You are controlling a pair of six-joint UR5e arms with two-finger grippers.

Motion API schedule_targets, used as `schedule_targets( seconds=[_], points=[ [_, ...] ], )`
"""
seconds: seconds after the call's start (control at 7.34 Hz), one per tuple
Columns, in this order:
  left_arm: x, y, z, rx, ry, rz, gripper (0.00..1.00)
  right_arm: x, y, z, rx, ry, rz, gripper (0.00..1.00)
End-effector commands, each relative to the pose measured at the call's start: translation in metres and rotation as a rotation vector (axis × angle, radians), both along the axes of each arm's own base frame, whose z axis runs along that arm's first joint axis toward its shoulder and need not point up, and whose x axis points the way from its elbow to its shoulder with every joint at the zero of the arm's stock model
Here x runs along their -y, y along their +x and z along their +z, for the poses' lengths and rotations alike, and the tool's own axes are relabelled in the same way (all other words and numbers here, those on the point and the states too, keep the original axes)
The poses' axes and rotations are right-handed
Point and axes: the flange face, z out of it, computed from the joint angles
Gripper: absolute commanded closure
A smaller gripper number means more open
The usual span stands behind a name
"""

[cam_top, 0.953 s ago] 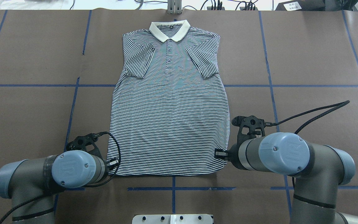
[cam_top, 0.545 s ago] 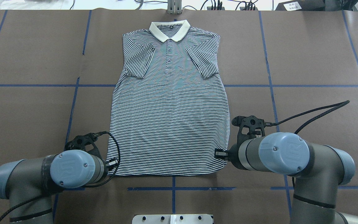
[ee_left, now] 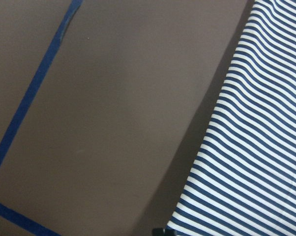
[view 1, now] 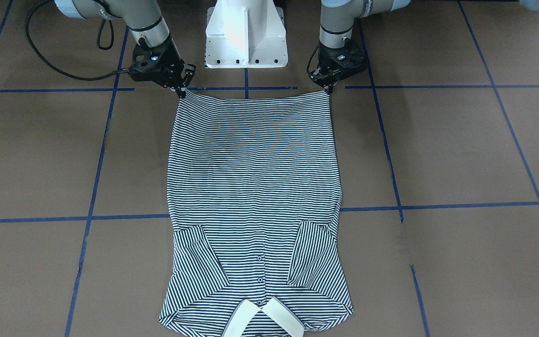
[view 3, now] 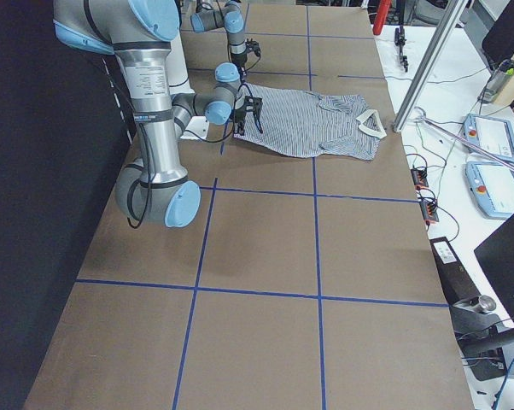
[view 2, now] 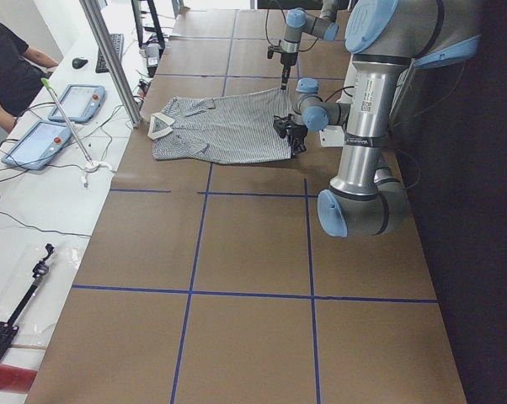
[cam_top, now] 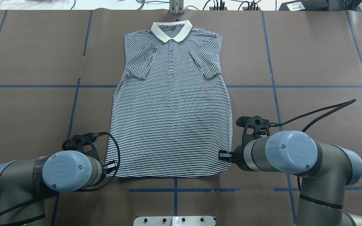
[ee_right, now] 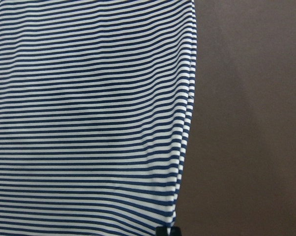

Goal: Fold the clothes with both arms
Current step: 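Lift the hem with both grippers and fold it toward the collar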

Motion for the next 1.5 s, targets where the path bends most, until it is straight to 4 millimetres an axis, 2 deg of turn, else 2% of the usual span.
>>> schedule_targets(
  seconds=[0.0,0.27,0.41,0.54,0.68,0.82,0.95,1.09,1.23,1.36],
  points=[
    [-0.011,-0.014,-0.013,-0.026,0.038,0.047,1.00,-0.006,0.020,-0.010,0.044,-0.046,-0.061,1.00],
    [-0.055,-0.054,-0.051,-0.038,0.074,0.160,1.00,-0.032,0.069,0.001,0.058,-0.119,-0.149,1.00],
    [-0.086,-0.070,-0.074,-0.082,0.066,0.221,1.00,-0.044,0.084,0.003,0.067,-0.158,-0.203,1.00],
    [-0.111,-0.085,-0.090,-0.116,0.063,0.274,1.00,-0.057,0.091,-0.006,0.100,-0.200,-0.281,1.00],
    [-0.115,-0.086,-0.093,-0.124,0.052,0.272,1.00,-0.062,0.089,-0.008,0.104,-0.203,-0.300,1.00],
    [-0.110,-0.089,-0.095,-0.131,0.053,0.273,1.00,-0.054,0.088,-0.008,0.105,-0.197,-0.280,1.00],
    [-0.094,-0.088,-0.092,-0.117,0.074,0.263,1.00,-0.021,0.096,-0.015,0.123,-0.121,-0.227,1.00],
    [-0.069,-0.089,-0.087,-0.095,0.127,0.258,1.00,0.013,0.102,-0.014,0.121,-0.026,-0.208,1.00],
    [-0.030,-0.097,-0.084,-0.069,0.190,0.241,1.00,0.041,0.108,-0.008,0.103,0.021,-0.181,1.00],
    [0.012,-0.112,-0.076,-0.020,0.257,0.226,1.00,0.071,0.101,-0.005,0.080,0.050,-0.119,1.00]
  ],
)
